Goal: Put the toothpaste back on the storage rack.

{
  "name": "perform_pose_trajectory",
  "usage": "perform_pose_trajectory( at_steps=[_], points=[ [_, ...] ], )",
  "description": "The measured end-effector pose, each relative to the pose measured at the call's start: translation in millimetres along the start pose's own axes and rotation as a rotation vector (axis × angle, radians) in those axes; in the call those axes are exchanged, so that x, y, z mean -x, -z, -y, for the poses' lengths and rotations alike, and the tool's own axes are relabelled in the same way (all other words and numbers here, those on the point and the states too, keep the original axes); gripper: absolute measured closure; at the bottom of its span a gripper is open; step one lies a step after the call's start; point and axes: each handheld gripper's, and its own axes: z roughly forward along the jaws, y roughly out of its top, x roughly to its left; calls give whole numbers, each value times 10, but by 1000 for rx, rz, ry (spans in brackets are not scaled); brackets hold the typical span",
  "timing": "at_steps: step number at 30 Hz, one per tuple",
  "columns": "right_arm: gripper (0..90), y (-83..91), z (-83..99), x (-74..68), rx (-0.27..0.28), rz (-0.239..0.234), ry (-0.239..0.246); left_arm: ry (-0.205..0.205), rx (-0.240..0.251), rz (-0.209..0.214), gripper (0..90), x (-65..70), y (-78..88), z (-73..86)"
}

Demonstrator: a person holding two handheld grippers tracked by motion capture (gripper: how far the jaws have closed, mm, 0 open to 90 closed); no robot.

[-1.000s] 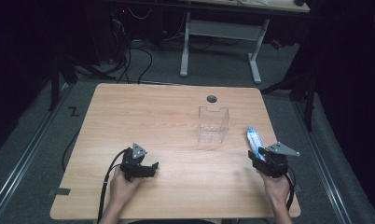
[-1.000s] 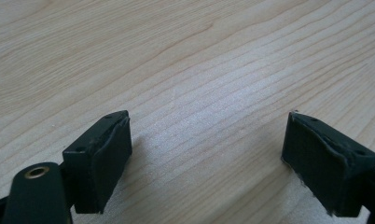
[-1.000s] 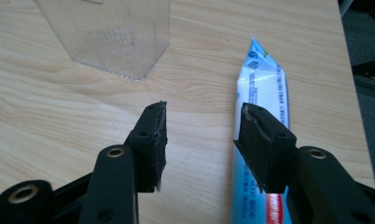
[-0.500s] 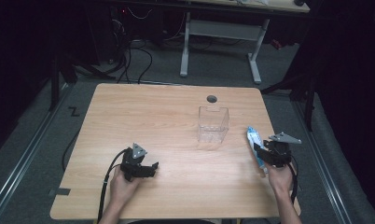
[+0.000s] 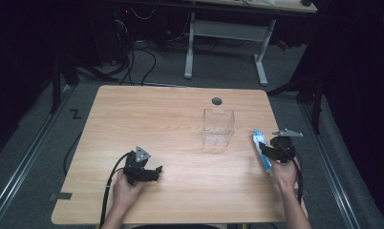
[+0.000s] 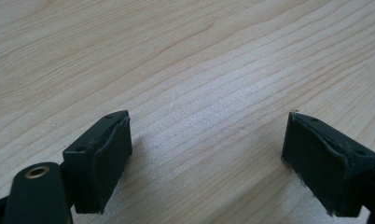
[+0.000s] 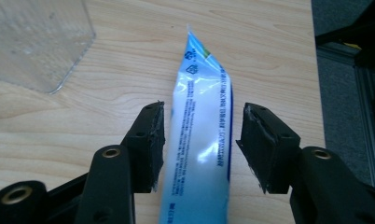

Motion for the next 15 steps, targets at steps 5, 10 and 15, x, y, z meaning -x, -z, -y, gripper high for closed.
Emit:
perform_pose_trajectory(
  at_steps=[5,10,15],
  points=[
    [496,-18,-51,41,4,15,-7,0,0,0,160,0,0,0],
    [496,-100,-57,47,-24,25,-1,0,0,0,160,1,0,0],
    [479,-252,-49,86,-78,-1,-22,0,0,-1,160,1,0,0]
  ],
)
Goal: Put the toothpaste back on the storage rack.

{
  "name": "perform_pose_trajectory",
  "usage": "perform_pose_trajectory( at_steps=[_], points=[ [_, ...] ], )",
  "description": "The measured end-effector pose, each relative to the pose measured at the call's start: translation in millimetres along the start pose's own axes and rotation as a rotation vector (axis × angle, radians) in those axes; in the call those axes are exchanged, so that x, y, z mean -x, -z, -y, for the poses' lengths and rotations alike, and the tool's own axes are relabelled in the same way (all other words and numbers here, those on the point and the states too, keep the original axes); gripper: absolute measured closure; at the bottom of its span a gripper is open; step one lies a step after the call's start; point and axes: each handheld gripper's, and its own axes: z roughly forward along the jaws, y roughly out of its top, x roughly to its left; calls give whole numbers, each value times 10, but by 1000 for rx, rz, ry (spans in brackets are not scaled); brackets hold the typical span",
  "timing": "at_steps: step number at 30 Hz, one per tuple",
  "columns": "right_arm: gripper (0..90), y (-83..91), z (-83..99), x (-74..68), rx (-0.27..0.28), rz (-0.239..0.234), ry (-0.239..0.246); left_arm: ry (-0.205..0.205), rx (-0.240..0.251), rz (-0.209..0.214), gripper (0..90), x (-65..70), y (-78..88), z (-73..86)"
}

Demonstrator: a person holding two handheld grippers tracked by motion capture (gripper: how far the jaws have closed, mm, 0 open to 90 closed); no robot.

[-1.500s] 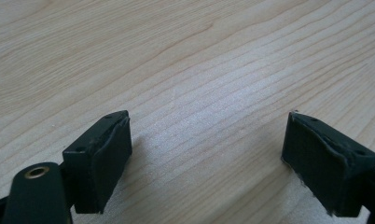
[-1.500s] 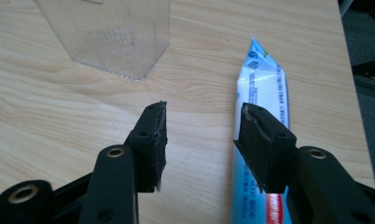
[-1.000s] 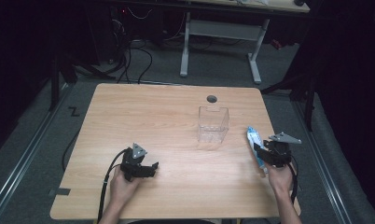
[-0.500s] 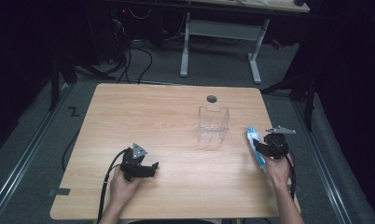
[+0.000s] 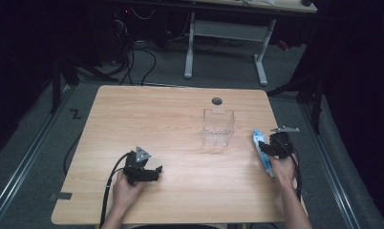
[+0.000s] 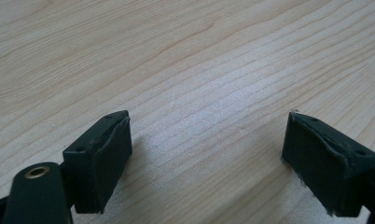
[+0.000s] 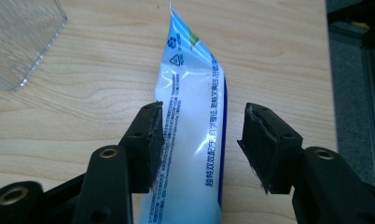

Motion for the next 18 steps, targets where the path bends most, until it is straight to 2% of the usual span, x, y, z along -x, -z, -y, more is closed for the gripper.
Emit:
perform_pose_trajectory(
  at_steps=[4,6,8,10,13,15,18],
  points=[
    [469,-90,-4,59,-12,-79,-70,1,0,-1,160,1,0,0],
    [469,-120,-11,63,-20,-98,-73,1,0,-1,160,1,0,0],
    [470,-155,-28,53,-53,-110,-67,2,0,-1,160,2,0,0],
    [470,-183,-47,24,-71,-84,-47,2,0,-1,160,2,0,0],
    [471,-190,-72,3,-83,-73,-38,2,0,-2,160,2,0,0],
    [474,-193,-92,-47,-90,-46,0,2,0,-3,160,3,1,0],
    [476,-208,-109,-79,-94,-31,16,4,0,-4,160,5,0,0]
  ],
)
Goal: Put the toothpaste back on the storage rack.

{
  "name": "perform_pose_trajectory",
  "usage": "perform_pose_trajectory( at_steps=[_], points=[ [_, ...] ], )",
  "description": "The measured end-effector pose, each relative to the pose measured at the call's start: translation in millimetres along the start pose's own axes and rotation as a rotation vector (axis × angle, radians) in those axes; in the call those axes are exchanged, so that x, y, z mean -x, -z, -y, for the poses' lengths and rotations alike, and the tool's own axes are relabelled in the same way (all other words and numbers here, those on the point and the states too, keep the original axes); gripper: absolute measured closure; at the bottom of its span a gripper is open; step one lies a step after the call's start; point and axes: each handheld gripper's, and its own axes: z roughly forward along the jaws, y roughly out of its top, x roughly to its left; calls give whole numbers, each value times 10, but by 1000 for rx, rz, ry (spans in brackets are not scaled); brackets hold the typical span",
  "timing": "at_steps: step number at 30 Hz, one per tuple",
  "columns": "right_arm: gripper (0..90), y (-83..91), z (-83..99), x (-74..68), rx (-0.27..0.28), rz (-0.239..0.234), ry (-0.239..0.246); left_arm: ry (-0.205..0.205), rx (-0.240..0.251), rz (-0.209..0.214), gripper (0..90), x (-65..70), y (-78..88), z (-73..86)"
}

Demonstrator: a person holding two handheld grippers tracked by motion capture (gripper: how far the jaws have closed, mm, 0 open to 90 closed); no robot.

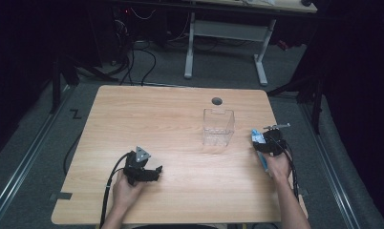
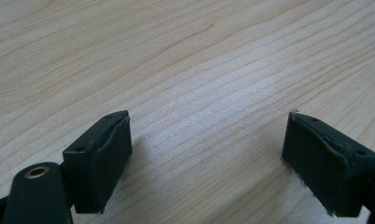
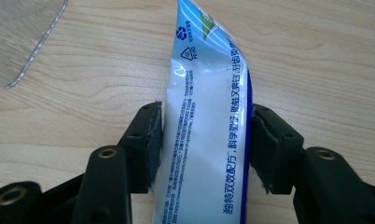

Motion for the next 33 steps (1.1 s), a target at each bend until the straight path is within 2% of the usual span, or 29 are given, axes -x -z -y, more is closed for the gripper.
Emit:
perform_pose_trajectory(
  at_steps=[2,6,12,17,19,22,26,31,33],
  points=[
    [476,-10,-26,-2,-11,1,-7,0,0,0,159,0,0,0],
    [477,-46,-93,-32,-25,14,9,0,0,0,159,0,0,0],
    [454,-103,-126,-5,-44,-5,-15,0,0,0,159,0,0,0],
    [453,-168,-174,-26,-68,11,-6,0,0,0,160,0,0,0],
    [467,-198,-190,-37,-77,21,1,0,0,0,159,0,0,0],
    [484,-202,-199,-34,-81,13,-12,0,0,0,160,0,0,0],
    [513,-186,-202,-24,-99,-10,-5,0,0,0,159,0,0,0],
    [622,-169,-206,-46,-104,-33,9,0,0,0,159,0,0,0],
    [635,-167,-207,-80,-109,-7,30,0,0,0,160,0,0,0]
  ],
)
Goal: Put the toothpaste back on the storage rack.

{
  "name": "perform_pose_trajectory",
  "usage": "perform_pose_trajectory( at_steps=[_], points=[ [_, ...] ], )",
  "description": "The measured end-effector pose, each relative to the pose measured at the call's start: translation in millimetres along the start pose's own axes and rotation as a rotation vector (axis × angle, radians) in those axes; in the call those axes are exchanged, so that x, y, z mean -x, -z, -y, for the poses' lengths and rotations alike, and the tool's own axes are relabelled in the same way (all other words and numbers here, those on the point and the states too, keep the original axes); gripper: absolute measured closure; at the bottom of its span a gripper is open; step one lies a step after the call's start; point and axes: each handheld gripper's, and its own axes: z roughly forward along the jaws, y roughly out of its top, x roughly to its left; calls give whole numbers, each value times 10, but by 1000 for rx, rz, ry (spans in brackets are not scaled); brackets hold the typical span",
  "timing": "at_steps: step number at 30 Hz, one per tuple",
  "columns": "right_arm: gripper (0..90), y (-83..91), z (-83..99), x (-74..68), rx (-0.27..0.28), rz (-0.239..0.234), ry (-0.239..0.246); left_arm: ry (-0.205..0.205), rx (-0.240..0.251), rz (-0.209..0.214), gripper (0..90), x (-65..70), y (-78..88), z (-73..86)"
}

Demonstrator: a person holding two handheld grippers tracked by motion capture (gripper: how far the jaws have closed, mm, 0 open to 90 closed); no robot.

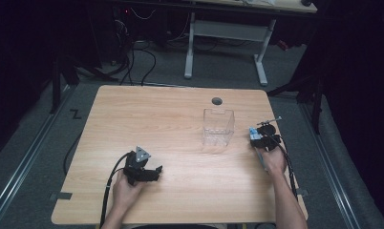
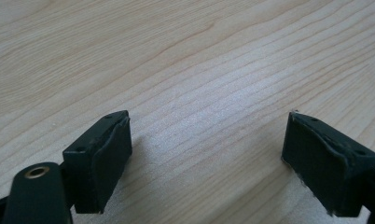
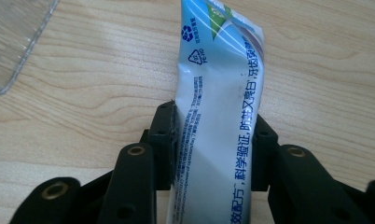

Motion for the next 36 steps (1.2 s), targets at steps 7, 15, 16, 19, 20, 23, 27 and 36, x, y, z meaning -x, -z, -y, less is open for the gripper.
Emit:
perform_pose_trajectory(
  at_steps=[7,15,16,19,20,23,27,36],
  points=[
    [682,17,-32,-16,-18,9,6,0,0,-1,159,0,0,0],
    [701,145,16,29,58,-81,-24,0,0,0,159,0,0,0],
    [701,161,21,17,56,-80,-18,0,0,0,159,-1,0,0],
    [703,178,30,-6,53,-73,1,0,0,0,160,-1,0,0],
    [703,191,39,-11,58,-83,9,0,0,1,159,-1,0,0],
    [704,235,66,-12,78,-111,13,0,0,1,160,-1,0,0],
    [705,340,96,-21,100,-129,18,0,0,1,160,-2,0,0],
    [706,461,116,-70,122,-151,49,-1,1,2,160,-3,0,0]
  ],
)
